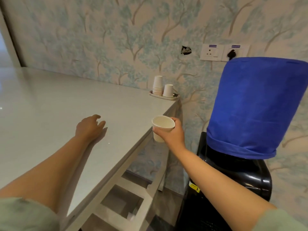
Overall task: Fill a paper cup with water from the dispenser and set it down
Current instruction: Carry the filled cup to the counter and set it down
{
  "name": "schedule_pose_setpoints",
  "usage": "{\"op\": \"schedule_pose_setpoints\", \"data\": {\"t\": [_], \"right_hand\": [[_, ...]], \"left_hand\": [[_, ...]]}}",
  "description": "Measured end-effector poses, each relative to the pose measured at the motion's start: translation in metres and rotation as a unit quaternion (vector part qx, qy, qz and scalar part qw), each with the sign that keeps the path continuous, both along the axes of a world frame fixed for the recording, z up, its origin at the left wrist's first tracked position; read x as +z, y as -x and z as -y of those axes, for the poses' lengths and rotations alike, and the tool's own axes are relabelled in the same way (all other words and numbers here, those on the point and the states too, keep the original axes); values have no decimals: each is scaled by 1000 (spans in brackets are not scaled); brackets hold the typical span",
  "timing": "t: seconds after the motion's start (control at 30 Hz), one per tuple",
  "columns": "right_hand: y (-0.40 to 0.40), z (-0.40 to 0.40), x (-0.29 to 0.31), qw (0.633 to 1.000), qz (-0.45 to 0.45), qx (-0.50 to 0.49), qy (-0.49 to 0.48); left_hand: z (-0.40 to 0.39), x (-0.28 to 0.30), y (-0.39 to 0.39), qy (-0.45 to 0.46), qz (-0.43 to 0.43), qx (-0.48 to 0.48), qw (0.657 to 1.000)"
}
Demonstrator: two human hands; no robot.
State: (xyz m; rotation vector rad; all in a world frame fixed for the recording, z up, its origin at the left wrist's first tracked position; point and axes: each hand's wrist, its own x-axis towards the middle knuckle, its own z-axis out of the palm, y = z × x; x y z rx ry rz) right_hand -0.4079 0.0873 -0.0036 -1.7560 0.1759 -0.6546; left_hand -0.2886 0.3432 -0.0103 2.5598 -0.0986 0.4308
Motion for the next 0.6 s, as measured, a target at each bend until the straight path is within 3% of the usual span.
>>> {"op": "schedule_pose_setpoints", "data": {"t": [0.23,0.6], "right_hand": [[-49,-55,22,998,-16,39,-41],[-89,-116,22,992,-87,87,-27]], "left_hand": [[-25,-1,-10,39,-28,84,995],[-27,-3,-18,-10,-52,130,990]]}}
